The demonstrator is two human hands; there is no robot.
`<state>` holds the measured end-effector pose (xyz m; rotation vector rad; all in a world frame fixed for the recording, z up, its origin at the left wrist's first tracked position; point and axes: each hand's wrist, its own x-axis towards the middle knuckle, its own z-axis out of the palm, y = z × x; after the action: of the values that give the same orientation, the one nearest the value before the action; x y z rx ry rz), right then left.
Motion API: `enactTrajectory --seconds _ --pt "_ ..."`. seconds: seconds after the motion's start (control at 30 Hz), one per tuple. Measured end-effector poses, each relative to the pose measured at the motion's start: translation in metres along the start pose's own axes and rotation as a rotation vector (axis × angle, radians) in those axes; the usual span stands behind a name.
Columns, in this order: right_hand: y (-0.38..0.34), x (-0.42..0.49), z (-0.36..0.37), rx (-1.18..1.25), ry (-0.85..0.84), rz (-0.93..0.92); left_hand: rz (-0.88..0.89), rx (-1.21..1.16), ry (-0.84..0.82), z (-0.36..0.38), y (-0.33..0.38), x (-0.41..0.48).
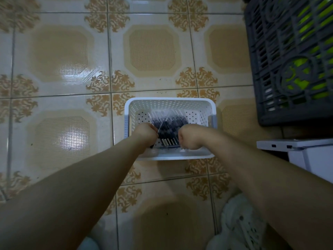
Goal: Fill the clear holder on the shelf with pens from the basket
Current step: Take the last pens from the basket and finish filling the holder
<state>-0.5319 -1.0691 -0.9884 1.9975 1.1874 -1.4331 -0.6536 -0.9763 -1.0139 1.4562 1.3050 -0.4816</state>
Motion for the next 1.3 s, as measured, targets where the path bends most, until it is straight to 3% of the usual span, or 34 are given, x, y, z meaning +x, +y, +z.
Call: enactTrajectory --seconds 0.17,0.37,0.5,0.73,1.0,1.3 --pt "0.014 -0.022 -0.025 -0.044 0.125 0.157 -0.042 -0.055 0.005 0.001 -0.001 0.007" --pt "0.002 -0.003 -0.002 0.210 0.246 0.186 -0.112 -0.098 -0.004 0.008 -0.002 0.008" --pt "-0.004 0.011 0.016 0.367 0.413 0.226 -0.125 -0.181 0.020 0.013 -0.001 0.011" --pt "-0.007 0.021 0.007 0.920 0.346 0.142 -0.097 -0.284 -0.080 0.018 -0.007 0.006" --pt "-0.020 0.033 0.000 0.910 0.369 0.106 -0.031 -0.446 -0.180 0.028 -0.003 0.009" --pt "-0.033 0.039 0.005 1.174 0.277 0.120 0.028 -0.494 -0.185 0.028 0.001 0.004"
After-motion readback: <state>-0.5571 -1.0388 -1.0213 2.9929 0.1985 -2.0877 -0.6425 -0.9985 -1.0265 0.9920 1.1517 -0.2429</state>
